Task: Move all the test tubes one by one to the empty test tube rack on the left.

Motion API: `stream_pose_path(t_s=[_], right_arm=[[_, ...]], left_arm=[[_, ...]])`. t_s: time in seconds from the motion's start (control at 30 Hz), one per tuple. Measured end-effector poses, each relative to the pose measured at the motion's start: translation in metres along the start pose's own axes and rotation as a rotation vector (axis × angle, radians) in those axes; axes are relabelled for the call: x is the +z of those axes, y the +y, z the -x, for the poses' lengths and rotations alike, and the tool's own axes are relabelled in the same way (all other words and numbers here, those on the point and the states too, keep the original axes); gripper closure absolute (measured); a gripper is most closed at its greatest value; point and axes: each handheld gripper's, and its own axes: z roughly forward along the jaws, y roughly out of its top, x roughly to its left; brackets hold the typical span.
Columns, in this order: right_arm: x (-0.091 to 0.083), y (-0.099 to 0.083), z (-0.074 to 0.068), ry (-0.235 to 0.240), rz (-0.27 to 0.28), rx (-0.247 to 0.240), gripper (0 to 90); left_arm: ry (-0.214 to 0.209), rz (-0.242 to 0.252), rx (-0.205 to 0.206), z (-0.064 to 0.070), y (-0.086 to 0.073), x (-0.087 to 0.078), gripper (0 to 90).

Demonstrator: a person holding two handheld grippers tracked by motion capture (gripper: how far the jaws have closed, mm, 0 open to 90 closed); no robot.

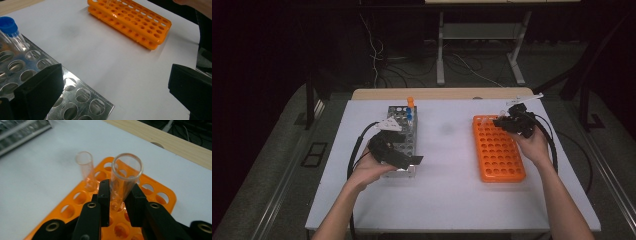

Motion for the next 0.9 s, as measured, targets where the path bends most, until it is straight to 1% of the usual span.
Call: stream_pose_path(t_s=[0.23, 0.3, 0.33, 0.43, 0.5, 0.63, 0.73, 0.9], right_arm=[[-0.022, 0.001, -0.011, 0.024, 0.005, -0.021, 74.7], [-0.028, 0.0, -0.014, 0.044, 0.008, -0.029, 74.7], [-0.03, -0.001, -0.017, 0.044, 0.008, -0.034, 74.7], [-0.037, -0.005, -0.024, 0.067, 0.002, -0.041, 74.7], [-0.04, -0.008, -0.029, 0.082, -0.002, -0.045, 74.6], [-0.045, -0.013, -0.041, 0.104, -0.015, -0.077, 74.7], [-0.049, -0.015, -0.049, 0.13, -0.02, -0.087, 74.7], [-0.052, -0.016, -0.066, 0.176, -0.033, -0.132, 74.7]], left_arm=[[-0.002, -0.004, 0.014, 0.005, 0.006, -0.001, 0.0], [-0.003, -0.009, 0.021, 0.006, 0.008, 0.0, 0.0], [-0.005, -0.011, 0.024, 0.007, 0.009, 0.0, 0.0], [-0.007, -0.015, 0.03, 0.009, 0.012, 0.001, 0.0], [-0.009, -0.016, 0.034, 0.011, 0.015, 0.002, 0.0], [-0.012, -0.023, 0.048, 0.015, 0.02, 0.004, 0.0], [-0.016, -0.03, 0.057, 0.018, 0.024, 0.006, 0.0], [-0.022, -0.041, 0.077, 0.022, 0.03, 0.009, 0.0]])
